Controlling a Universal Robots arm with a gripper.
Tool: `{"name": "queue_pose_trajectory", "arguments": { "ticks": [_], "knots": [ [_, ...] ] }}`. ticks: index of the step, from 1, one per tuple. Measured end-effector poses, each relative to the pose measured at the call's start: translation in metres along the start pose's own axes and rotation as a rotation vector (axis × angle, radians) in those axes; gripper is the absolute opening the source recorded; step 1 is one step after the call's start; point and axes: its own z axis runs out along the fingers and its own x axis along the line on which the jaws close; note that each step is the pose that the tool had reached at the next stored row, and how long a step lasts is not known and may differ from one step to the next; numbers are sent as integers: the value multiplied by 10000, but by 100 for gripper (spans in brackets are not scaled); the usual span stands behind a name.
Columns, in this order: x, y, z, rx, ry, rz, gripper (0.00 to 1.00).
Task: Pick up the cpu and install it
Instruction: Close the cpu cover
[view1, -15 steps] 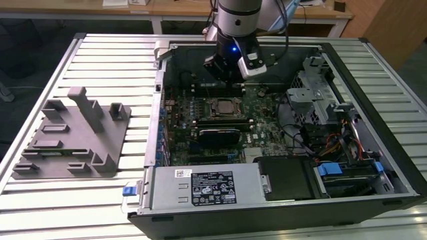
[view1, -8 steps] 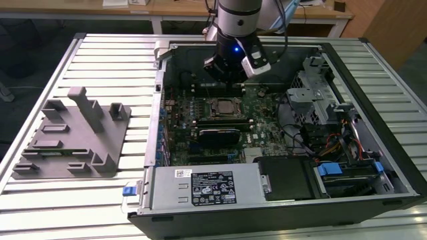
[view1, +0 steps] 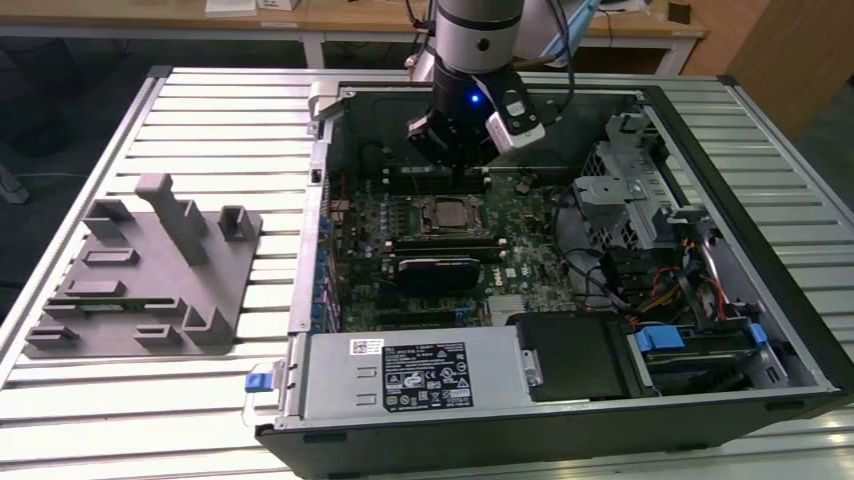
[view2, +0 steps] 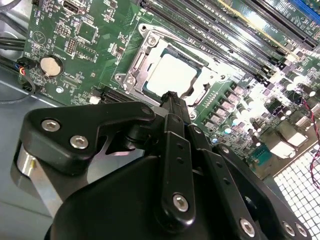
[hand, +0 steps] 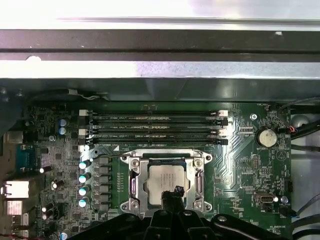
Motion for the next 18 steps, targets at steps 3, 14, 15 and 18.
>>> {"name": "queue_pose_trajectory", "arguments": {
  "ticks": [3,14,15,18],
  "knots": [
    [0,1,6,-1,-1,0,11],
    [0,-2,55,3,-1,0,11],
    [1,-2,59,6,-1,1,11],
    [8,-2,73,16,0,0,11]
  ]
}}
